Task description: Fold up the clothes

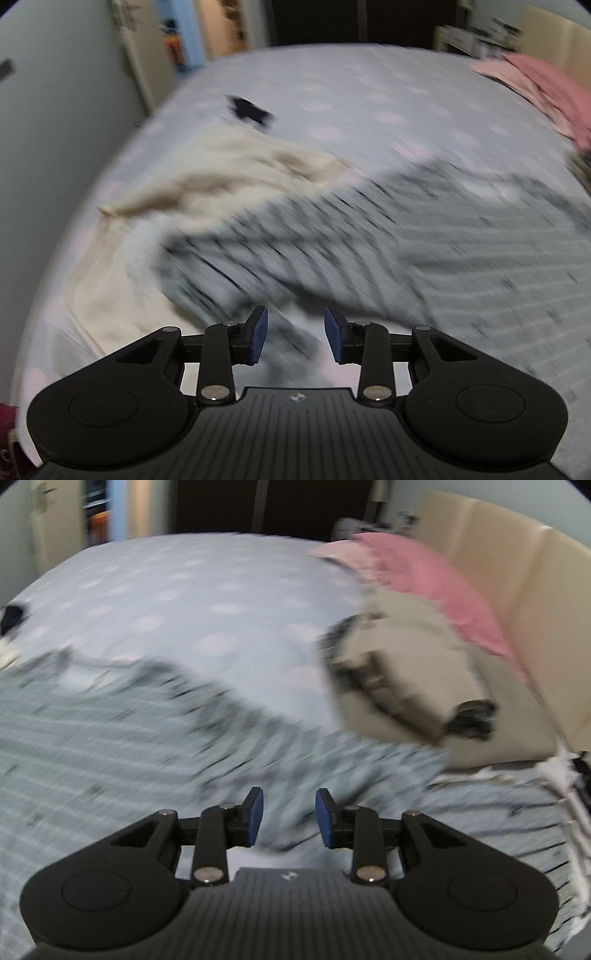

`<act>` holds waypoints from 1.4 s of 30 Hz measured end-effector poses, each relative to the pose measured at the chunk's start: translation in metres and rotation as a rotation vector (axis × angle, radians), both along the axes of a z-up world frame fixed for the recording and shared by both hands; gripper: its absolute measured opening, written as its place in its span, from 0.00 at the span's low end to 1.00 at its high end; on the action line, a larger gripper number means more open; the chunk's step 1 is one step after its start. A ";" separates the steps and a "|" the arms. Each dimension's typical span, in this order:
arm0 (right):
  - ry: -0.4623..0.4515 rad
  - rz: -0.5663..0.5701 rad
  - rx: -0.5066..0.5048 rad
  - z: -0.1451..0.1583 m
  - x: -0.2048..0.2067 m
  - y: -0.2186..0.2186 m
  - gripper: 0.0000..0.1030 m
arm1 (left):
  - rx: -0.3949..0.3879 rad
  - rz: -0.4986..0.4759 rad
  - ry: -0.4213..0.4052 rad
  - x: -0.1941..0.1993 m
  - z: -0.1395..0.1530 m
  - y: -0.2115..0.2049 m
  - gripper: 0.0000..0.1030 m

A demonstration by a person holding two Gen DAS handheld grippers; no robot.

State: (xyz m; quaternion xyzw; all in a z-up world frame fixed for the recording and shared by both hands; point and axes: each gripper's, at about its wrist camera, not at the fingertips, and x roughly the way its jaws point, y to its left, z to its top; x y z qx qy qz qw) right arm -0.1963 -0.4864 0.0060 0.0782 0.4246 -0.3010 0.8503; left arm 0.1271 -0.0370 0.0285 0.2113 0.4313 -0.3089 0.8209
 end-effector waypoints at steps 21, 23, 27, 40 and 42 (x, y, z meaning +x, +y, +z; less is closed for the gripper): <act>0.177 0.490 0.116 -0.087 0.005 0.263 0.41 | 0.236 -0.316 0.335 -0.188 -0.108 0.000 0.37; 0.199 0.542 0.086 -0.093 0.006 0.275 0.41 | 0.219 -0.312 0.368 -0.189 -0.111 -0.001 0.21; 0.213 0.569 0.045 -0.096 0.008 0.279 0.41 | 0.192 -0.337 0.377 -0.194 -0.108 -0.002 0.04; 0.146 0.497 0.080 -0.085 0.012 0.258 0.49 | -0.059 -0.491 0.466 -0.212 -0.071 -0.063 0.04; 0.146 0.472 0.079 -0.086 0.014 0.254 0.49 | -0.028 -0.519 0.483 -0.220 -0.078 -0.074 0.06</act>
